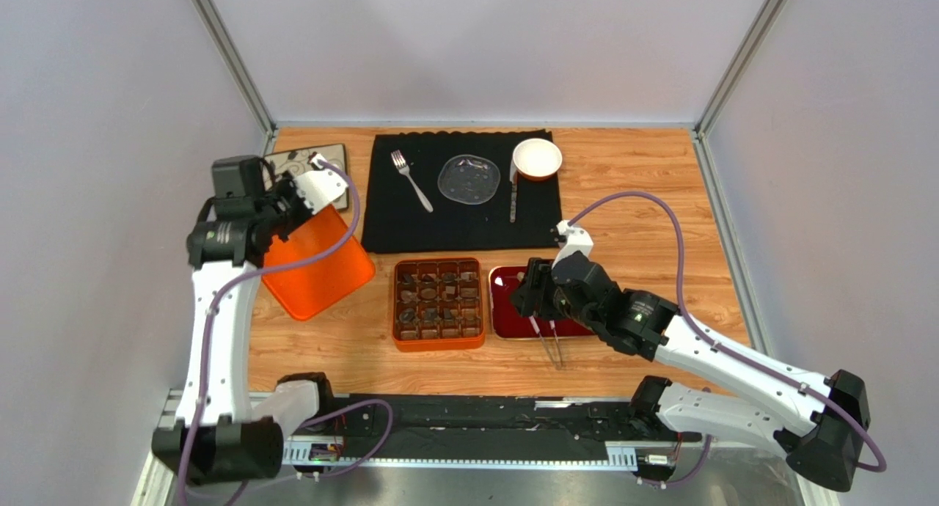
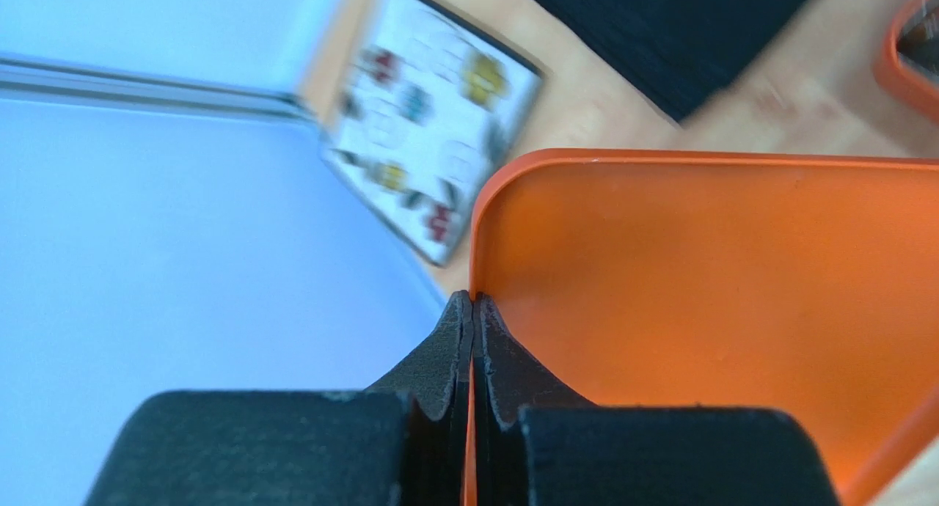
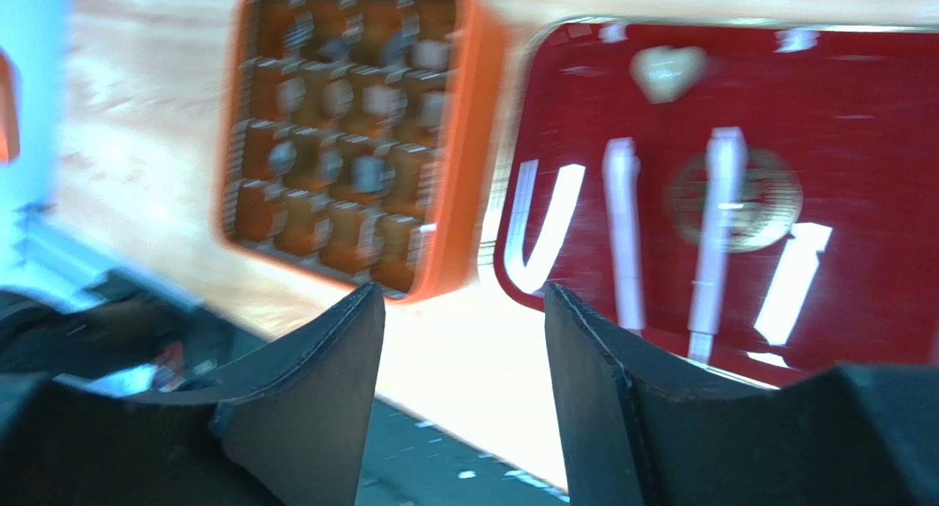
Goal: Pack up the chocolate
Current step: Pick up the box lid from the center of the board, then adjust the box lid.
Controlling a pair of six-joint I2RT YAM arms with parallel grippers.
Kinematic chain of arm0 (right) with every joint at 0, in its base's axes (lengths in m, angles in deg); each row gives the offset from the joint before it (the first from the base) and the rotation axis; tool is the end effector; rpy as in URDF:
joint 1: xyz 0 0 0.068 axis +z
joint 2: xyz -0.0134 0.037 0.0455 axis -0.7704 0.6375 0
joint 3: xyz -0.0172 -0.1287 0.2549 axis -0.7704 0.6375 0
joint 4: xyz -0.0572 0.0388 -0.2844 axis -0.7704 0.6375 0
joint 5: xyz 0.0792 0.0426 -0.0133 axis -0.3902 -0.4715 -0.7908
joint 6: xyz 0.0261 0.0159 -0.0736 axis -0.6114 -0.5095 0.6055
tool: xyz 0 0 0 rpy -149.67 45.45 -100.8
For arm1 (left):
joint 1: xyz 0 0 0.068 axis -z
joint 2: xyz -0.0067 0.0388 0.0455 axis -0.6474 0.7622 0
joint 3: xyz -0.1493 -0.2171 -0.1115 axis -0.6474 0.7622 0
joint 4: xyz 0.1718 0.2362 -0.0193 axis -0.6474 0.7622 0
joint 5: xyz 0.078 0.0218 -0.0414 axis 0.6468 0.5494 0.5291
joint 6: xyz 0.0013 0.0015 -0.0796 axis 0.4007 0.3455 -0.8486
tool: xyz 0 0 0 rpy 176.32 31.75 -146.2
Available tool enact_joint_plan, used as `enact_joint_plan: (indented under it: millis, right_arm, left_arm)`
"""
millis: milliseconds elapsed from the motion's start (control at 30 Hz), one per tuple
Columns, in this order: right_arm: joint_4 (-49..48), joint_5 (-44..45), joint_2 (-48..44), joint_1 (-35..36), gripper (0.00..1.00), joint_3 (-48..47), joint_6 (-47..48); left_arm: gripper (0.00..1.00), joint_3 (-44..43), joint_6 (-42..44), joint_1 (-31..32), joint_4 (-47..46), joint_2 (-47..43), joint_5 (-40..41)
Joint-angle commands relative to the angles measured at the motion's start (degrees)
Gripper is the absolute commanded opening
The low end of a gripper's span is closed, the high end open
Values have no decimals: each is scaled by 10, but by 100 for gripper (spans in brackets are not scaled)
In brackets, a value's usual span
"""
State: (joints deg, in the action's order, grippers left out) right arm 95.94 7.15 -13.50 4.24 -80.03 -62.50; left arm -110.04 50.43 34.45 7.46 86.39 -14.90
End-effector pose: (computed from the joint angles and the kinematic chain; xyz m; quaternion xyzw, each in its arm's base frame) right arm 0.1566 0.1890 0.2562 -0.0381 0.8995 0.2319 0.3683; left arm 0.2655 0.0100 0.3628 0.4306 0.7984 0.1079 0.4068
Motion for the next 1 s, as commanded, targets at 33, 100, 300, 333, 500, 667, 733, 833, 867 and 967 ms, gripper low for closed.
enact_joint_plan:
  millis: [33,100,300,333,500,667,733,833,867,967]
  right_arm:
    - [-148,-109,24,3,62,8,-50]
    - [-191,-171,41,4,68,19,-98]
    - [-483,-314,121,4,81,71,-285]
    - [-579,-325,133,3,82,79,-317]
    - [-828,-346,258,6,83,115,-517]
    - [-962,-335,358,17,81,61,-632]
    - [-997,-323,401,16,80,38,-657]
    - [-1019,-314,462,19,79,-37,-693]
    - [-1022,-316,476,20,79,-76,-709]
    - [-1035,-308,526,29,77,-129,-732]
  left_arm:
    - [0,-38,-71,-4,-30,-132,-74]
    - [0,-10,-101,-4,-79,-193,-95]
    - [0,136,-147,-4,-340,-359,-113]
    - [0,147,-149,-4,-383,-370,-112]
    - [0,162,-141,-4,-446,-409,-99]
    - [0,160,-123,-4,-492,-433,-147]
    - [0,164,-114,-4,-509,-449,-166]
    - [0,174,-90,-4,-519,-468,-197]
    - [0,174,-80,-4,-517,-472,-203]
    - [0,176,-62,-4,-515,-480,-208]
